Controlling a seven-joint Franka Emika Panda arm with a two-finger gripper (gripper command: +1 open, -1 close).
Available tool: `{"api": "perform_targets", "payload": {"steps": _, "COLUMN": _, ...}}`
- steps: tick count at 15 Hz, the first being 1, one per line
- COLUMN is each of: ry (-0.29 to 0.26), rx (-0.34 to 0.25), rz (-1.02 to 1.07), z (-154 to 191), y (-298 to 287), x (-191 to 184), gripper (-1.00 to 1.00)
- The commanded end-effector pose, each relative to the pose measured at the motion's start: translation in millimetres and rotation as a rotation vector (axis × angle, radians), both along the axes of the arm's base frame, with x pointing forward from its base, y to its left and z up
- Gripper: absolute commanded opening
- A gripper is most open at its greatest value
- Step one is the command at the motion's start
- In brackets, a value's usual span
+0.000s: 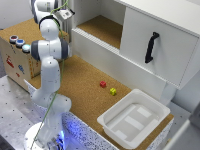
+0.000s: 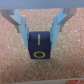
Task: Take the purple block and turn it right
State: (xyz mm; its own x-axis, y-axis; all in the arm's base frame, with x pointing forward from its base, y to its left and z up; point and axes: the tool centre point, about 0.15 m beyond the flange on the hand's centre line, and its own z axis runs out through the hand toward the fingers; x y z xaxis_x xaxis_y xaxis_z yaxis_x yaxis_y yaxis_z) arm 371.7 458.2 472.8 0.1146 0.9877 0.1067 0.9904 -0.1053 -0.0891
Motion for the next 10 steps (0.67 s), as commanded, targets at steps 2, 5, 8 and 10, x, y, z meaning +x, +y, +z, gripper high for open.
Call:
{"api": "perform_targets", "payload": {"steps": 2, "ry": 0.010, "rx": -0.131, "rz": -0.488, "z": 25.8, "y": 26.8, "x": -10.9, "gripper": -1.00}}
{"api": "perform_targets", "payload": {"steps": 5, "ry": -0.004, "rx": -0.231, "rz": -0.689, "z": 22.0, "y": 19.8, "x": -8.3, "gripper": -1.00}}
{"api": "perform_targets", "payload": {"steps": 8, "ry": 0.000, "rx": -0.255, "rz": -0.874, "z": 10.3, "y": 20.4, "x": -6.6, "gripper": -1.00}}
{"api": "perform_targets", "payload": {"steps": 10, "ry": -0.024, "rx": -0.201, "rz": -0.979, "z": 9.5, "y": 23.4, "x": -9.4, "gripper": -1.00}}
